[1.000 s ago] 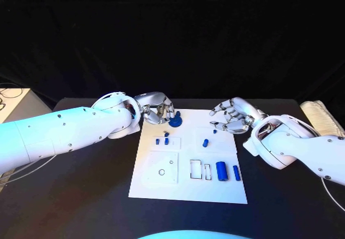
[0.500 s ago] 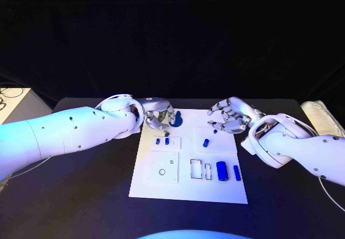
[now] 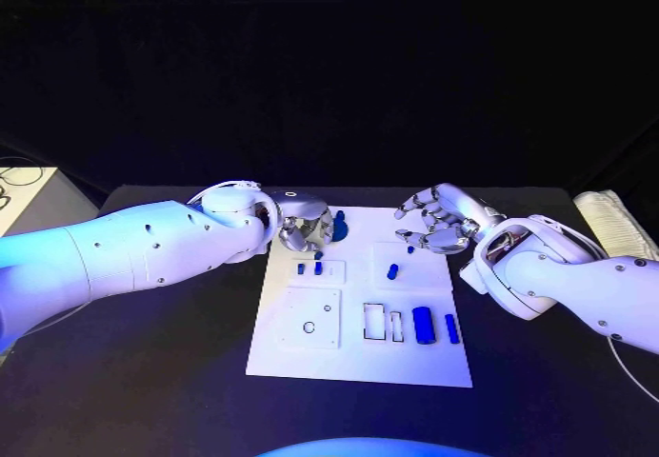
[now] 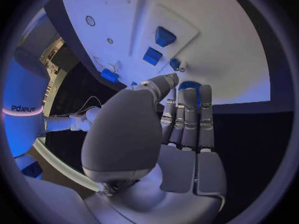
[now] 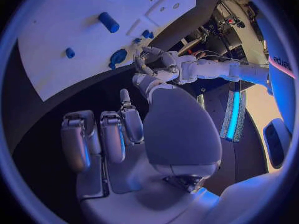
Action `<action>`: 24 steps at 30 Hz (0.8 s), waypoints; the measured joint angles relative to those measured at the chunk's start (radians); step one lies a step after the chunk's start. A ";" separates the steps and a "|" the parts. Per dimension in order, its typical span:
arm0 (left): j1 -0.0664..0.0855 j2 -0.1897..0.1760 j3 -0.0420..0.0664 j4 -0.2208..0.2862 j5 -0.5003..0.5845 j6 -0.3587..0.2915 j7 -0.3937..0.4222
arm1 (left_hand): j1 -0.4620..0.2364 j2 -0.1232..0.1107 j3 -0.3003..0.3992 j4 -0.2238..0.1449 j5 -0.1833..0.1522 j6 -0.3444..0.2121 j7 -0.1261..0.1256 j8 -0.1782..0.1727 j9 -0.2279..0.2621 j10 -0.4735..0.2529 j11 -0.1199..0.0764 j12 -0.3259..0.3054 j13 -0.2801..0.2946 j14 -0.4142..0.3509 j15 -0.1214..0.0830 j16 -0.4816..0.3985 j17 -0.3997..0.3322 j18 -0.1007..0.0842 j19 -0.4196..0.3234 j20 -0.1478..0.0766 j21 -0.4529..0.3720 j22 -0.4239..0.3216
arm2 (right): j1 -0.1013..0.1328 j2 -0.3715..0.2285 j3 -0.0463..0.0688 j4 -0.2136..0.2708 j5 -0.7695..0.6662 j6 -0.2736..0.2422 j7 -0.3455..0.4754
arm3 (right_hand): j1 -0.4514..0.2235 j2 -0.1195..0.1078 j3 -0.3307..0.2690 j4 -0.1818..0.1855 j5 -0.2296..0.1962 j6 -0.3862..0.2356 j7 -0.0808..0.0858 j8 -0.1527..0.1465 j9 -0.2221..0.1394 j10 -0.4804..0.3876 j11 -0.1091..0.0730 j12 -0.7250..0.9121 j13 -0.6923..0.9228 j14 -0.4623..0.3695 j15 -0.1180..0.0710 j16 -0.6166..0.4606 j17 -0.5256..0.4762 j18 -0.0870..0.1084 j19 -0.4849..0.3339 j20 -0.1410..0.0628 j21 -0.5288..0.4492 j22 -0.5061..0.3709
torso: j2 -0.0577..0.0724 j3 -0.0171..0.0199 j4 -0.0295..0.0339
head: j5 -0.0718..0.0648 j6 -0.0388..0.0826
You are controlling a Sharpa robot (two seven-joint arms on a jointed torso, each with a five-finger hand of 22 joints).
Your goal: Assemble the parts on the task board
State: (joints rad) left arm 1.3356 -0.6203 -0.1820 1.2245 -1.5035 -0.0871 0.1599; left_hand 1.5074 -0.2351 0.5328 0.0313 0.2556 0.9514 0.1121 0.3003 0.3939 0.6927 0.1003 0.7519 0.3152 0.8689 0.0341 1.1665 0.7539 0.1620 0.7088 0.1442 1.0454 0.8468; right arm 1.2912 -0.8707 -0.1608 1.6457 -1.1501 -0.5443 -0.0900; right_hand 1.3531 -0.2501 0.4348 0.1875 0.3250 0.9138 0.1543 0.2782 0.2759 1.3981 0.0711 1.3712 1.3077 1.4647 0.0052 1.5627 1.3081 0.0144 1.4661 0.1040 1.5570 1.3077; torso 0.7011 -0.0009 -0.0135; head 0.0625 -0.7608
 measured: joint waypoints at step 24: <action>0.000 0.021 -0.009 -0.016 -0.045 0.114 0.005 | -0.001 0.007 0.049 -0.061 0.000 0.014 0.004 -0.031 -0.006 -0.155 0.002 0.029 -0.007 -0.097 0.009 0.087 -0.052 0.000 -0.070 0.006 0.063 0.083 | 0.000 -0.008 0.000 0.004 -0.003 0.000 -0.002 | 0.000 0.000 0.003 0.003 0.000 0.000 0.000 0.000 0.000 0.000 0.000 0.000 0.000 0.000 0.000 0.000 0.000 0.000 0.000 0.000 0.000 0.000 | -0.001 0.0005 0.0006 | -0.004 -0.007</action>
State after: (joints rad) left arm 1.3355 -0.5997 -0.1910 1.2081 -1.5484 0.0273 0.1646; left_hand 1.5066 -0.2278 0.5823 -0.0292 0.2556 0.9655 0.1161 0.2694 0.3876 0.5375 0.1023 0.7811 0.3079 0.7718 0.0428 1.2537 0.7021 0.1620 0.6393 0.1500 1.1086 0.9301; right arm 1.2912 -0.8790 -0.1608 1.6500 -1.1534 -0.5447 -0.0916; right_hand 1.3531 -0.2501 0.4375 0.1902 0.3251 0.9138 0.1543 0.2781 0.2759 1.3982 0.0711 1.3712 1.3075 1.4647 0.0052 1.5627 1.3078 0.0144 1.4661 0.1040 1.5570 1.3075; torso 0.7005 -0.0004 -0.0129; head 0.0589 -0.7681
